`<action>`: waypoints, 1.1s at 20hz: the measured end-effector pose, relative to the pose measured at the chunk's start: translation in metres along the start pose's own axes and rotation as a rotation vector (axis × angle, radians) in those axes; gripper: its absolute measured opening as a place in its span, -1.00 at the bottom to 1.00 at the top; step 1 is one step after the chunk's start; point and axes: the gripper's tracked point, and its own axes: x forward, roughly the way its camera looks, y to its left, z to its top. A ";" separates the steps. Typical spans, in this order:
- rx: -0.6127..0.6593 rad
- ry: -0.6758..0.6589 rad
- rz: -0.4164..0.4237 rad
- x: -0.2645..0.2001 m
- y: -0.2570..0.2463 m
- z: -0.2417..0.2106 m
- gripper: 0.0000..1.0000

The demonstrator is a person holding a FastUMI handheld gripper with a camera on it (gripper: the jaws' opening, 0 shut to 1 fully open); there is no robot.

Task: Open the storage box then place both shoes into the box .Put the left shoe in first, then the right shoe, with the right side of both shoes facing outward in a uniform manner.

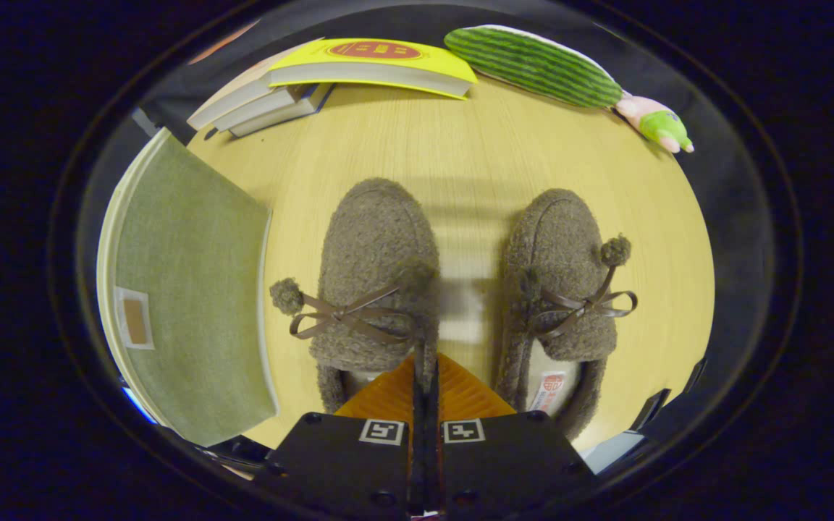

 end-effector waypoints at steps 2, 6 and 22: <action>-0.010 -0.029 0.003 -0.017 0.004 0.001 -0.87; -0.070 -0.098 -0.034 -0.060 0.013 0.000 -0.88; -0.057 -0.257 0.254 -0.202 0.138 -0.019 -0.87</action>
